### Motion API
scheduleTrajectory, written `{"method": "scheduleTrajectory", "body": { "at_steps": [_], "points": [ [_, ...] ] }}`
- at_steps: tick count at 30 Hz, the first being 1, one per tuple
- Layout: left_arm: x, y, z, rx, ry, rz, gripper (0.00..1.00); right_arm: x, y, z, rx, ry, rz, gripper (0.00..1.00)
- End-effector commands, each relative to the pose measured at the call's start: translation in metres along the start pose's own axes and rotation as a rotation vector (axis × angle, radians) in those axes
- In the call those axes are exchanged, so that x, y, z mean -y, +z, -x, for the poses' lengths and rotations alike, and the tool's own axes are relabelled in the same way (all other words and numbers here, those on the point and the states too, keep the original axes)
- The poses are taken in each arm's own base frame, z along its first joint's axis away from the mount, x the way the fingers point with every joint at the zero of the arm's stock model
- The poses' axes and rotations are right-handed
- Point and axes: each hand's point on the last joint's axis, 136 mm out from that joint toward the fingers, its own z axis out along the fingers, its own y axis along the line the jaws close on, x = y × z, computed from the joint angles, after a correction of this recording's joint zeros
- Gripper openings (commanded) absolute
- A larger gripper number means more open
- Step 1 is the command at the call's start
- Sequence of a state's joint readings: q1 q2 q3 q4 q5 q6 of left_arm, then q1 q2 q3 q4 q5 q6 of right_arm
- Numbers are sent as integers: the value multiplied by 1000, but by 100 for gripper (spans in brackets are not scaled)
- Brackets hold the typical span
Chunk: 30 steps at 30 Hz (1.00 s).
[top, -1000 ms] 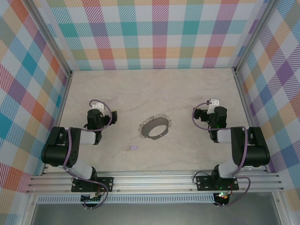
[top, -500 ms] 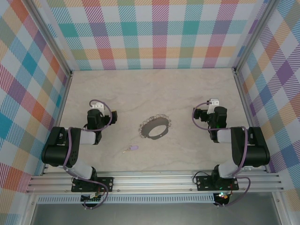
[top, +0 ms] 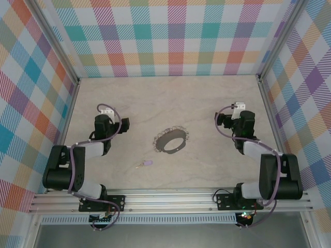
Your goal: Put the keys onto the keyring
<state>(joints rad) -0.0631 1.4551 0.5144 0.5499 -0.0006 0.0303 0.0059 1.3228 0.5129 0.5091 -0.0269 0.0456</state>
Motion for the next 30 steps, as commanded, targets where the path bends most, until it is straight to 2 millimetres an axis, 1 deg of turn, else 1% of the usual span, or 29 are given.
{"method": "scheduleTrajectory", "body": {
  "at_steps": [1, 2, 4, 5, 8, 9, 10, 12, 14, 16, 19, 23, 25, 28, 30],
  "points": [
    [-5, -13, 5, -40, -37, 26, 100, 0, -14, 15, -16, 120, -14, 100],
    [-4, -17, 8, -43, -45, 25, 100, 7, -18, 22, -14, 190, -59, 100],
    [1, -27, 14, -50, -70, 20, 100, 24, -28, 23, -54, 338, -183, 100],
    [6, -33, 19, -49, -93, 3, 100, 23, -31, 25, -76, 362, -182, 100],
    [29, -51, 37, -33, -185, -81, 100, -13, -34, 25, -148, 395, 7, 100],
    [38, -57, 43, -27, -221, -115, 100, -27, -36, 22, -178, 419, 84, 99],
    [45, -63, 48, -24, -251, -141, 100, -39, -39, 19, -201, 437, 150, 95],
    [63, -74, 57, -36, -306, -200, 100, -63, -47, 6, -272, 464, 263, 88],
    [79, -84, 60, -60, -350, -248, 100, -77, -55, -11, -342, 476, 290, 85],
    [97, -92, 59, -88, -382, -298, 100, -95, -63, -31, -417, 476, 334, 82],
    [119, -105, 51, -141, -415, -337, 100, -116, -73, -66, -524, 456, 358, 77],
    [134, -121, 41, -178, -425, -346, 100, -135, -77, -100, -604, 451, 374, 76],
    [140, -127, 38, -186, -430, -360, 100, -142, -73, -115, -637, 462, 381, 76],
    [144, -134, 34, -191, -417, -354, 100, -153, -64, -127, -675, 451, 382, 76],
    [146, -137, 31, -199, -407, -353, 100, -160, -56, -131, -691, 440, 378, 75]
  ]
}}
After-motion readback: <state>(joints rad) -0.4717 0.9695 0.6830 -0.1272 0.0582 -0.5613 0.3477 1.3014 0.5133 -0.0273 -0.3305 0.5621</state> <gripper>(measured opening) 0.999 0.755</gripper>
